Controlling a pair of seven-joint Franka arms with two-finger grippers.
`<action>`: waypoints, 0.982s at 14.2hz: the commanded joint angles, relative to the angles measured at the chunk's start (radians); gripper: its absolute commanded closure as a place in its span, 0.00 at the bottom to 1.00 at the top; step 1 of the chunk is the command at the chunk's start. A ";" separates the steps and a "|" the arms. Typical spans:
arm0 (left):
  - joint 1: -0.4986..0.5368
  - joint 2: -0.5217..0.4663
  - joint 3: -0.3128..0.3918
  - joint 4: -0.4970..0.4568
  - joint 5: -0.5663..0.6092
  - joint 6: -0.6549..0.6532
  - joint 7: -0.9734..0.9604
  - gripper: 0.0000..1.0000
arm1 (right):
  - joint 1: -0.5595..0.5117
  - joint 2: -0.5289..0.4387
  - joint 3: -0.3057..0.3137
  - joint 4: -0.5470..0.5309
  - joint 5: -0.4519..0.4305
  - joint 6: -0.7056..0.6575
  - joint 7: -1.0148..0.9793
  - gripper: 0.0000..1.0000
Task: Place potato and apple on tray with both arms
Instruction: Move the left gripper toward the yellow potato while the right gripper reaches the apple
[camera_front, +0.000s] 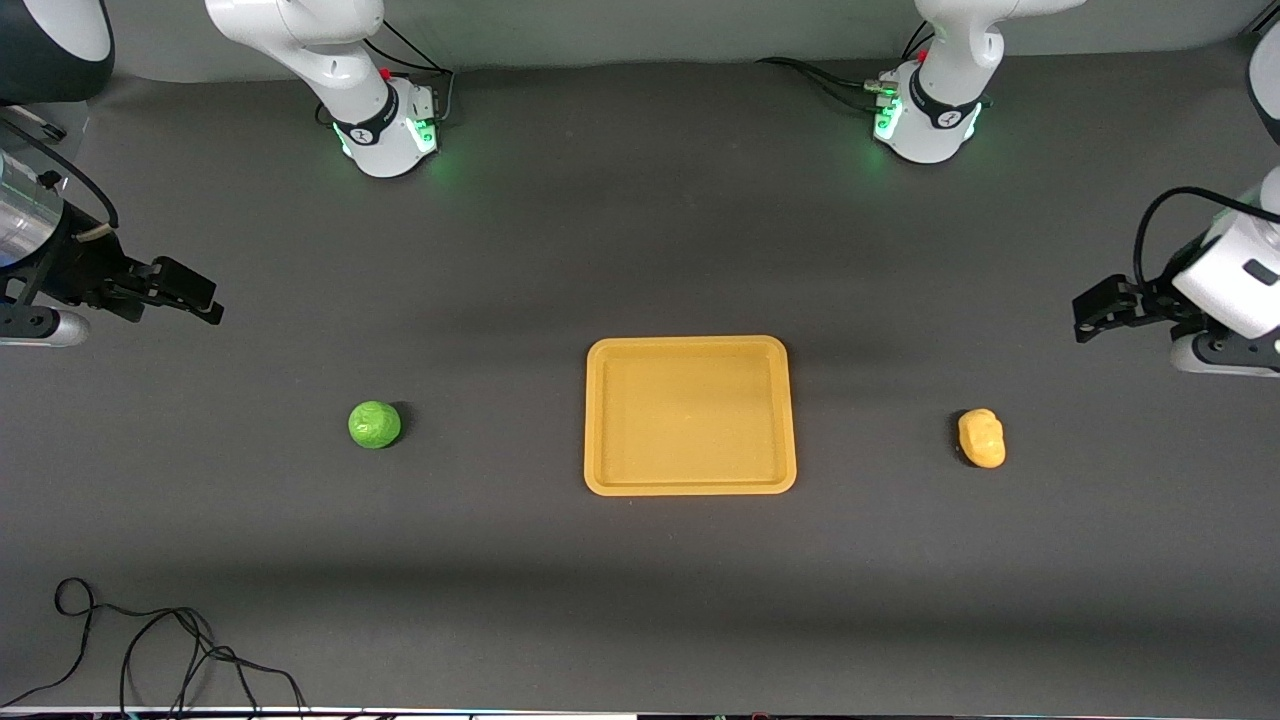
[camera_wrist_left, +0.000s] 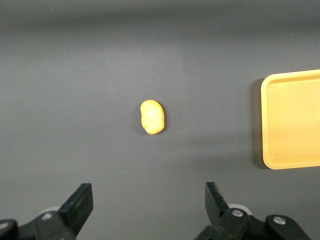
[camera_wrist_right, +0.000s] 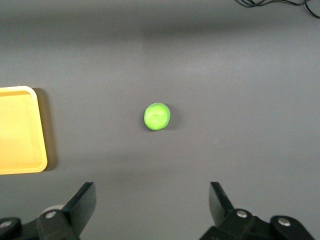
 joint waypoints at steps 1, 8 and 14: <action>-0.003 -0.010 0.005 -0.025 -0.003 -0.019 -0.017 0.00 | 0.002 -0.010 -0.002 -0.026 0.009 0.009 0.000 0.00; -0.006 0.104 0.013 -0.037 -0.012 0.109 -0.031 0.00 | -0.005 -0.001 -0.002 -0.024 0.009 0.001 -0.004 0.00; 0.008 0.279 0.019 -0.170 0.021 0.402 -0.041 0.00 | 0.003 0.023 0.006 -0.039 0.006 0.012 -0.001 0.00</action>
